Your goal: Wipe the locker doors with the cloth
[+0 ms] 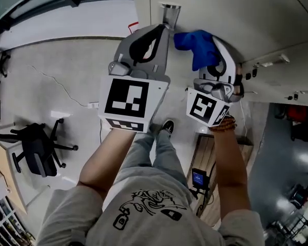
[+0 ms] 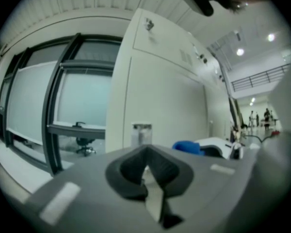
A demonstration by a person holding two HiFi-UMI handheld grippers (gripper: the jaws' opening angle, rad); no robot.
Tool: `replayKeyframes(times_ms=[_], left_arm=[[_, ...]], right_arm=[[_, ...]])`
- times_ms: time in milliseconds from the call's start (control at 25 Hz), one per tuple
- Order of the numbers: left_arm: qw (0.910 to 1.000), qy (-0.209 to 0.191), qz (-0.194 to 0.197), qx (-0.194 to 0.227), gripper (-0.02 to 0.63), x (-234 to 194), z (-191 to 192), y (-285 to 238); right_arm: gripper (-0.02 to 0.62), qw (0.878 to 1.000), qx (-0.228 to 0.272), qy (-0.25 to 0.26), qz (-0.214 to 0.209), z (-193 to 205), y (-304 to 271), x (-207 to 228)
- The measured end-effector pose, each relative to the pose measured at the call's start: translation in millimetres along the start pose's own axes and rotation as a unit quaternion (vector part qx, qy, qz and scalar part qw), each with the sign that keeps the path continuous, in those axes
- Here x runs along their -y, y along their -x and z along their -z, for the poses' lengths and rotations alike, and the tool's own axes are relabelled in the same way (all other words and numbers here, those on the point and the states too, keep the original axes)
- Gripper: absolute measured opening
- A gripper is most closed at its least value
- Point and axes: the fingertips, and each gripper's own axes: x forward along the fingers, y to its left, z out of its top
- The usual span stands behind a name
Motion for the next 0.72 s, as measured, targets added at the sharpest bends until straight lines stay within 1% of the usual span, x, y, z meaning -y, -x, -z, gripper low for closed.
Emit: replayKeyframes(times_ms=[80, 240, 400, 560, 720], left_arm=[[0.9999, -0.004, 0.007, 0.009, 0.002, 9.4, -21.5, 3.1], [0.9985, -0.023, 0.019, 0.046, 0.002, 23.9, -70.2, 1.2], [0.9967, -0.034, 0.025, 0.07, 0.002, 32.7, -109.1, 7.5], [0.9943, -0.043, 0.029, 0.093, 0.002, 42.1, -143.6, 12.7], [0.9925, -0.05, 0.035, 0.107, 0.002, 53.1, -165.0, 14.4]], right_arm=[[0.029, 1.0, 0.011, 0.002, 0.011, -19.4, 1.0, 25.0], [0.029, 0.998, 0.039, 0.006, 0.045, -52.8, -7.3, 80.7], [0.029, 0.996, 0.06, 0.006, 0.073, -82.8, -8.3, 127.2], [0.029, 0.993, 0.071, 0.022, 0.094, -106.4, -8.8, 160.7], [0.029, 0.992, 0.074, 0.024, 0.103, -114.1, -6.1, 182.1]])
